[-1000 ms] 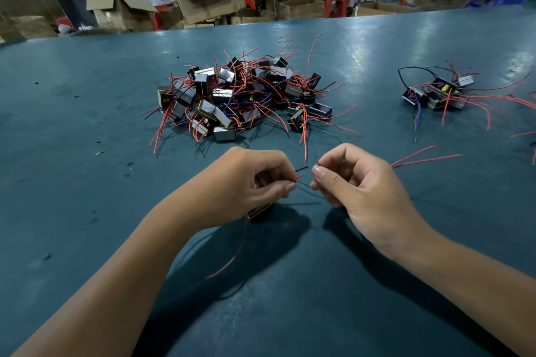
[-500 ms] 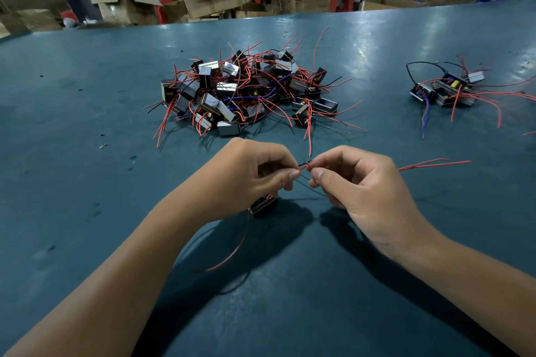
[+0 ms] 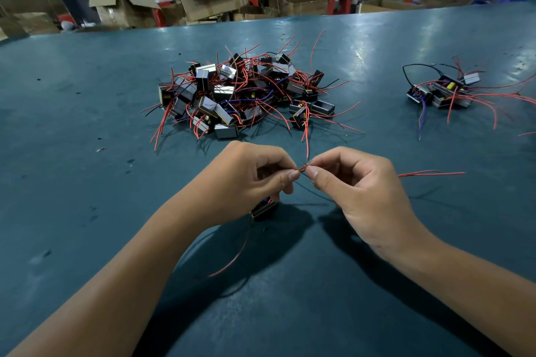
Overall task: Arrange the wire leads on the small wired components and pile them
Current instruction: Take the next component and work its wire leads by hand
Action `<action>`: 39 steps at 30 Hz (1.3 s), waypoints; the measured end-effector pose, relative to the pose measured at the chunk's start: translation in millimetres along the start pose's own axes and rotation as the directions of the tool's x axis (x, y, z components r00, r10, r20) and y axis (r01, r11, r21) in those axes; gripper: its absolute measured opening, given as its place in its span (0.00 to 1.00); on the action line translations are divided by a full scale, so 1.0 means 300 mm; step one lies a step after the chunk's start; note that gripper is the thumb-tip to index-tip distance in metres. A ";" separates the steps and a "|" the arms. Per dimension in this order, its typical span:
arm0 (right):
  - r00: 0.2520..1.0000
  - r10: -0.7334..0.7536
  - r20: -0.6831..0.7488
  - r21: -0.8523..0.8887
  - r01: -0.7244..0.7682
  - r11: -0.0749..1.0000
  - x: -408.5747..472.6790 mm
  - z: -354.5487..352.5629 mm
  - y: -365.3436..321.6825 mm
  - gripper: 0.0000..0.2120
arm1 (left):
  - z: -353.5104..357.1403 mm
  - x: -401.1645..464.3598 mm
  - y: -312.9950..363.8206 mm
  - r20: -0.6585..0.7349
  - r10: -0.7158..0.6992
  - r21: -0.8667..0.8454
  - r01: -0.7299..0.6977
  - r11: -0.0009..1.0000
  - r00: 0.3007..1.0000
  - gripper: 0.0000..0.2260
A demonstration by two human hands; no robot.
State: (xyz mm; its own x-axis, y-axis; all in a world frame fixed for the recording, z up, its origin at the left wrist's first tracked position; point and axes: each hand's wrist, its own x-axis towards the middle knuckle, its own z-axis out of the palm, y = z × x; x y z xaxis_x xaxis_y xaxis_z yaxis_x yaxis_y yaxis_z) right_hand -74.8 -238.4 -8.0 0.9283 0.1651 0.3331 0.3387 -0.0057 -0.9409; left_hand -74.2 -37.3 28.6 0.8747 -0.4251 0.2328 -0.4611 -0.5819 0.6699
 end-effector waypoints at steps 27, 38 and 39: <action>0.998 -0.056 -0.012 -0.084 0.055 0.995 0.002 -0.002 0.004 0.04 | 0.018 0.003 0.022 -0.016 0.008 0.020 -0.008 1.000 1.000 0.05; 0.995 -0.098 -0.006 -0.134 0.096 0.986 0.004 -0.001 0.005 0.03 | 0.024 0.007 0.028 -0.043 0.023 0.062 -0.020 0.998 0.999 0.04; 0.995 -0.101 -0.010 -0.145 0.098 0.985 0.004 0.000 0.005 0.03 | 0.025 0.007 0.029 -0.041 0.024 0.062 -0.021 0.998 0.999 0.04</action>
State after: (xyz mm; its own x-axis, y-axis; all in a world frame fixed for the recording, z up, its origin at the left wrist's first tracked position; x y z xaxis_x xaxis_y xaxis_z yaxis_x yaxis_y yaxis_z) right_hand -73.3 -238.3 -8.9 0.8911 0.1545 0.4267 0.4466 -0.1320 -0.8849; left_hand -77.4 -48.3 29.7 0.8690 -0.4097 0.2774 -0.4877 -0.6146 0.6200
